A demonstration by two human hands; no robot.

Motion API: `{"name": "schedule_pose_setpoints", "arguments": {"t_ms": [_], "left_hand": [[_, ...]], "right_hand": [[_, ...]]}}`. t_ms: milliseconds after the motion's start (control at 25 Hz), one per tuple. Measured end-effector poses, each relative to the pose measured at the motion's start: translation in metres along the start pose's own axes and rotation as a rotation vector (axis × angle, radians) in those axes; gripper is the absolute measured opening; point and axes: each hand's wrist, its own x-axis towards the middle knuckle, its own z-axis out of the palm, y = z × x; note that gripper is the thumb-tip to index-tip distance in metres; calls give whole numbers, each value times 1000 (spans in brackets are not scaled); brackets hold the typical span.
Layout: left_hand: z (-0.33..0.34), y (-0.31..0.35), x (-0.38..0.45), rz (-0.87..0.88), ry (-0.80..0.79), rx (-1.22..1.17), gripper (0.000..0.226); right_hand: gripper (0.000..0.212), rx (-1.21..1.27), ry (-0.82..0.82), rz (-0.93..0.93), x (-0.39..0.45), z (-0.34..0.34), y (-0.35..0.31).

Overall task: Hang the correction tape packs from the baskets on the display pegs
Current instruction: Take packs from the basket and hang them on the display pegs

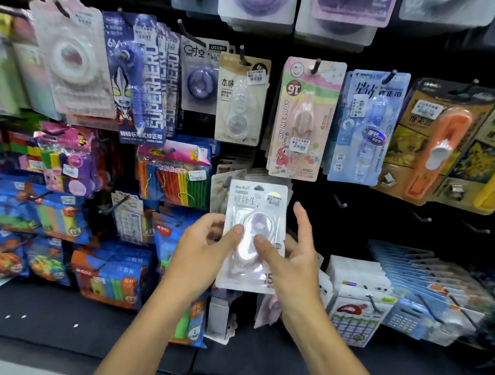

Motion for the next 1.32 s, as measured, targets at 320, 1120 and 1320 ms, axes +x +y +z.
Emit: {"name": "schedule_pose_setpoints", "arguments": {"t_ms": [320, 1120, 1320], "left_hand": [[-10, -19, 10, 153, 65, 919, 87], [8, -60, -22, -104, -425, 959, 61], [46, -158, -125, -298, -1109, 1119, 59]], "right_hand": [[29, -210, 226, 11, -6, -14, -1], [27, -860, -25, 250, -66, -93, 127], [38, -1241, -442, 749, -177, -163, 183]]}}
